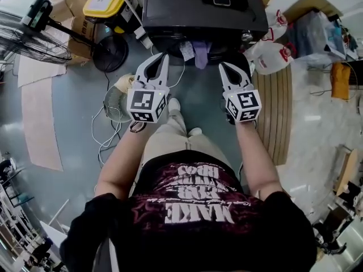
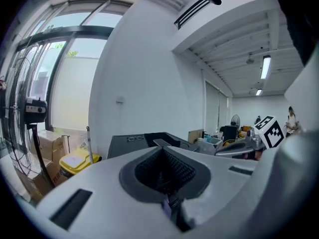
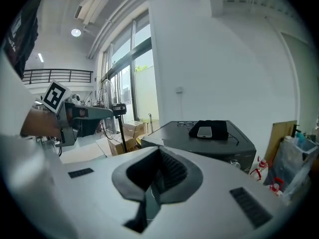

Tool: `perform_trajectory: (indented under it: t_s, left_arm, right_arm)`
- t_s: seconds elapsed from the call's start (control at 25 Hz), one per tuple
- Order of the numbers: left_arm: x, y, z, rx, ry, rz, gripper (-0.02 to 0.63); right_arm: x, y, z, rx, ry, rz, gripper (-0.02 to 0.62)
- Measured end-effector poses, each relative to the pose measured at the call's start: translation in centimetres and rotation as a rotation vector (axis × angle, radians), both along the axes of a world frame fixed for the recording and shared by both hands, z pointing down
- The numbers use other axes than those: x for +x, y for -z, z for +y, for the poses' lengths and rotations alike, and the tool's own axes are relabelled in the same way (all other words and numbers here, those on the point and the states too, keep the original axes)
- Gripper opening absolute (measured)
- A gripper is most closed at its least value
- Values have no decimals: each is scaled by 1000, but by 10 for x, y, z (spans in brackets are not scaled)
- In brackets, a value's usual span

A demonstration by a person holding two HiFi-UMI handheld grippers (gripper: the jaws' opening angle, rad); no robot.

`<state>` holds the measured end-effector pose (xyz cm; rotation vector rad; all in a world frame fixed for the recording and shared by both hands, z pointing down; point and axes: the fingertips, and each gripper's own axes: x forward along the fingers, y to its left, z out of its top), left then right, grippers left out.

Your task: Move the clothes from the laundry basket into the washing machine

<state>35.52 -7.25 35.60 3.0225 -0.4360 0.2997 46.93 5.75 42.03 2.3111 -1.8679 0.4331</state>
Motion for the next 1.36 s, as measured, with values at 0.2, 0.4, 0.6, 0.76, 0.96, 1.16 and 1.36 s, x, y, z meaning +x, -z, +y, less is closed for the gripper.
perform_trajectory:
  t_s: [0.2, 0.4, 0.6, 0.76, 0.96, 1.16, 1.36]
  left_arm:
    - [-7, 26, 5, 23, 6, 14, 5]
    - [-16, 50, 20, 50, -8, 31, 5]
    - [-28, 61, 27, 45, 2, 30, 5]
    - [-34, 81, 34, 55, 5, 50, 5]
    - [-42, 89, 31, 69, 13, 39, 5]
    - [-41, 99, 12, 94, 12, 45, 5]
    - [-32, 92, -26, 85, 4, 39, 5]
  right_arm:
    - [-8, 27, 10, 14, -2, 3, 3]
    - [-18, 57, 24, 37, -11, 22, 3]
    - [-30, 83, 35, 63, -11, 13, 3]
    - [-30, 98, 39, 83, -5, 16, 3]
    - [-35, 106, 35, 91, -7, 19, 3]
    - [-34, 115, 15, 78, 3, 43, 3]
    - [-19, 116, -25, 77, -13, 58, 3]
